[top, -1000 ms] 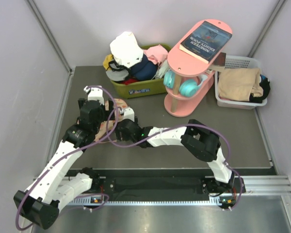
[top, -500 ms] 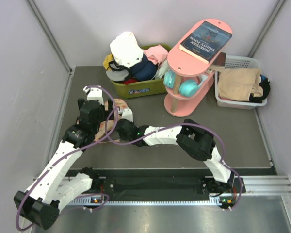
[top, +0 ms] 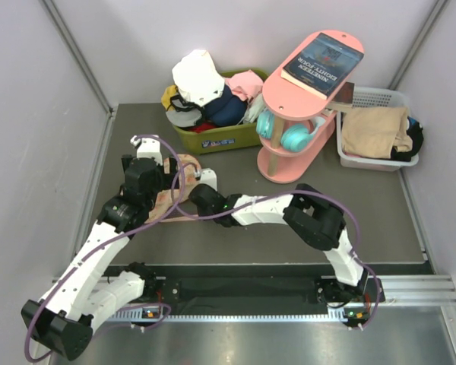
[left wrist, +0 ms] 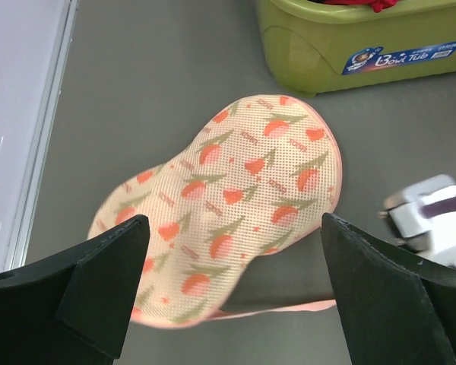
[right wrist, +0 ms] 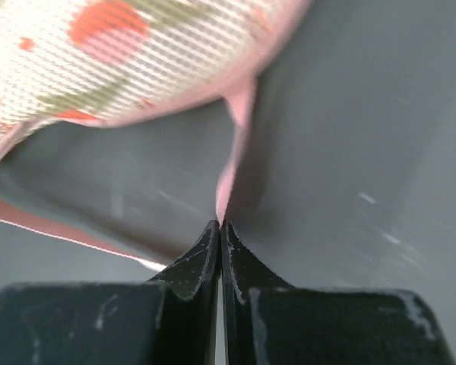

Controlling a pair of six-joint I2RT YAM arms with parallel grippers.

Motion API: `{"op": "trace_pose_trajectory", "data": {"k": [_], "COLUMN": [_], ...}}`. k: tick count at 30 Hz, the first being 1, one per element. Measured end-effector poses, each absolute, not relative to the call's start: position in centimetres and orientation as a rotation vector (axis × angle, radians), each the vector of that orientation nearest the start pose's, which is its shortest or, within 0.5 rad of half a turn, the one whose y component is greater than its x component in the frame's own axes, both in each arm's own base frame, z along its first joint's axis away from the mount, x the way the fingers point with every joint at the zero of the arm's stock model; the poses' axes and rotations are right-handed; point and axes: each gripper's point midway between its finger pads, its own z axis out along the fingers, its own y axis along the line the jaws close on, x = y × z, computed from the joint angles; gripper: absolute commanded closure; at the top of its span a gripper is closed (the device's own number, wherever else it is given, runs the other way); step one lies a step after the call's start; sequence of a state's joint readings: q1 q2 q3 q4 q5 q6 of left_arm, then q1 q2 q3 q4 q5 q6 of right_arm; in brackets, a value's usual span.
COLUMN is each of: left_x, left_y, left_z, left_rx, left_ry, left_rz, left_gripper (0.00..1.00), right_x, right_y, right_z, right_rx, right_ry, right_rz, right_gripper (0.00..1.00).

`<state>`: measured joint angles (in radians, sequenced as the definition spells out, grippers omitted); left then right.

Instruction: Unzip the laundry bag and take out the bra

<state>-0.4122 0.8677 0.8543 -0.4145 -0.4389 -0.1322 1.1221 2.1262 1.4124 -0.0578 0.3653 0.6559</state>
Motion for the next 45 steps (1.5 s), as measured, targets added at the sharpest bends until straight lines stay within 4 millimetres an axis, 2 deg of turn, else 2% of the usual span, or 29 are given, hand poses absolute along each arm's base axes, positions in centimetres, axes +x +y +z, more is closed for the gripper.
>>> {"op": "trace_pose_trajectory", "data": {"k": [4,10,17,19,22,23,26,31,36,39,45], "left_x": [29.6,29.6,29.9,30.1,30.3,30.3,30.1,29.7,27.9,27.2,26.8], "left_y": [-5.4,-5.4,-6.3,-6.8,-7.6,-7.9,-9.0,-11.1,-10.9,-11.1,-11.3], "left_z": [23.7,23.6,22.5,21.8,20.8,20.4,19.3,17.8,12.7,10.6,8.7], "left_rx": [-0.003,-0.002,0.036,0.054,0.066,0.066,0.05,-0.046,-0.162,-0.204,-0.259], "left_ry": [1.955,1.956,1.997,2.02,2.057,2.074,2.122,2.165,2.271,2.3,2.307], "left_rz": [0.079,0.078,0.051,0.038,0.003,-0.015,-0.085,-0.245,-0.269,-0.294,-0.331], "left_gripper": [0.01,0.01,0.01,0.01,0.01,0.01,0.01,0.01,0.01,0.01,0.01], "right_x": [26.9,27.1,27.2,27.5,27.7,27.7,27.5,26.7,25.4,24.9,24.0], "right_y": [43.0,34.2,25.9,23.9,22.2,22.0,22.1,22.9,26.4,27.6,29.0], "right_z": [2.9,4.1,5.0,4.7,4.4,4.5,5.2,7.8,10.3,9.8,5.4], "right_rx": [-0.336,-0.261,-0.164,-0.13,-0.112,-0.116,-0.148,-0.18,-0.219,-0.24,-0.292], "right_ry": [2.333,2.358,2.35,2.355,2.366,2.365,2.361,2.323,2.282,2.295,2.4], "right_rz": [0.446,0.285,0.119,0.064,0.015,0.009,0.016,0.101,0.347,0.429,0.437], "right_gripper": [1.0,1.0,1.0,0.96,0.72,0.58,0.4,0.32,0.3,0.3,0.3]}}
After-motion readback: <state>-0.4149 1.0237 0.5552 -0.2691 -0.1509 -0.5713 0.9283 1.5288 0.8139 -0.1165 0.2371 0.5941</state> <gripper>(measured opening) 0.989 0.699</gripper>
